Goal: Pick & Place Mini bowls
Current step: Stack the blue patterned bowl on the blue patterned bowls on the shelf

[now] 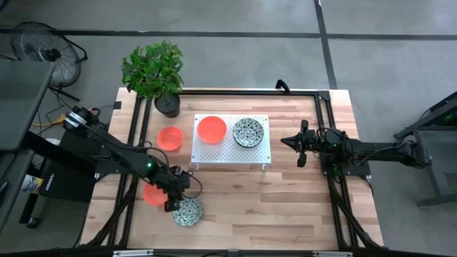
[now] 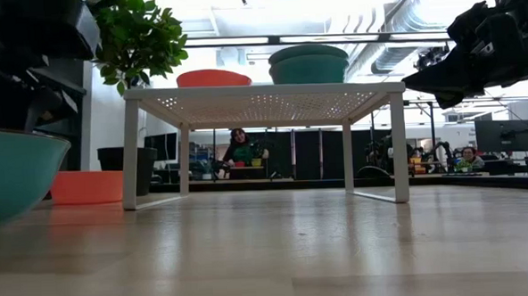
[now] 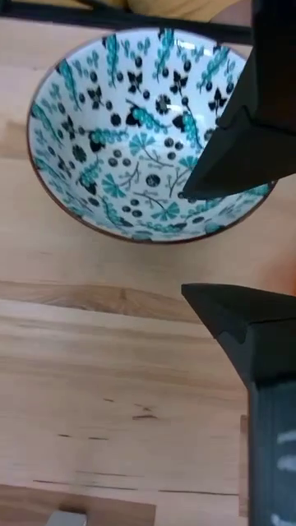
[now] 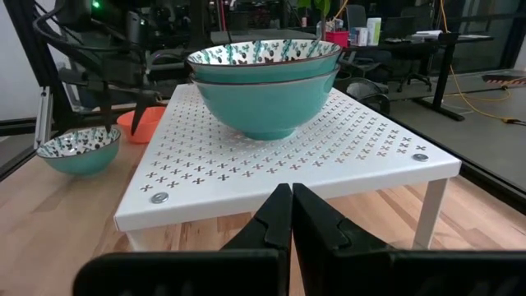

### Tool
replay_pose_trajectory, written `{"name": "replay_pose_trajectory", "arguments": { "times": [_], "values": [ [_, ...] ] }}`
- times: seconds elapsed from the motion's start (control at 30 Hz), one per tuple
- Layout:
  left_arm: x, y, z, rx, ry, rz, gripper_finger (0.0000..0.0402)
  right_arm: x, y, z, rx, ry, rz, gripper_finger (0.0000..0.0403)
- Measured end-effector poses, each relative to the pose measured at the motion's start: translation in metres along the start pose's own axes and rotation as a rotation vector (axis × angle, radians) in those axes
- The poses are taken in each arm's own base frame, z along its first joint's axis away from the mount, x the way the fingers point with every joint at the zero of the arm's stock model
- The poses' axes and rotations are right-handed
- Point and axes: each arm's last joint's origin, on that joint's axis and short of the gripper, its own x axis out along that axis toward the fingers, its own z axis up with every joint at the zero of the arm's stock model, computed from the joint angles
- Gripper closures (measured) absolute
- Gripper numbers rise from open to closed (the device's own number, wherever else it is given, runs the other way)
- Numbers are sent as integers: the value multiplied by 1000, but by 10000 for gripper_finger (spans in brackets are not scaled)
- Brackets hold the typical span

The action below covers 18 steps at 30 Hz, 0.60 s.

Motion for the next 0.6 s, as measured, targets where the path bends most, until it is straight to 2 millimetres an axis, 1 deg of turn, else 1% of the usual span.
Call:
{"name": "replay_pose_trajectory", "arguments": {
  "times": [0.37, 0.6],
  "values": [
    [15, 0, -2, 0, 59, 8, 227, 0, 0, 0, 0, 0, 0, 402],
    [16, 0, -2, 0, 61, 9, 227, 0, 0, 0, 0, 0, 0, 402]
  ]
}}
